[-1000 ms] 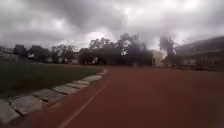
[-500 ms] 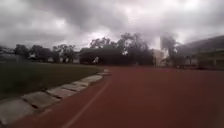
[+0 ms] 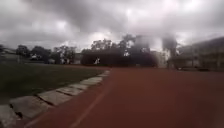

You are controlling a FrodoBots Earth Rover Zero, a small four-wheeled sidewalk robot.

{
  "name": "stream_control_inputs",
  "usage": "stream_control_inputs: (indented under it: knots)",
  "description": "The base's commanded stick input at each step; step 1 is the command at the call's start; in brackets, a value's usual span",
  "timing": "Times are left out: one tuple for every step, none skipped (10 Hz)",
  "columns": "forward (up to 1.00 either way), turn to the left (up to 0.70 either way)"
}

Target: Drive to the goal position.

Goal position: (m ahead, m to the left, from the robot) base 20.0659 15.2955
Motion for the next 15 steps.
stream_control_inputs:
  knots:
    - [0.70, 0.00]
    - [0.70, 0.00]
    - [0.70, 0.00]
    - [0.70, 0.00]
    - [0.70, 0.00]
    - [0.70, 0.00]
    - [0.70, 0.00]
    - [0.70, 0.00]
    - [0.70, 0.00]
    - [0.70, 0.00]
    - [0.70, 0.00]
    - [0.70, 0.00]
    - [0.70, 0.00]
    - [0.70, 0.00]
    - [0.70, 0.00]
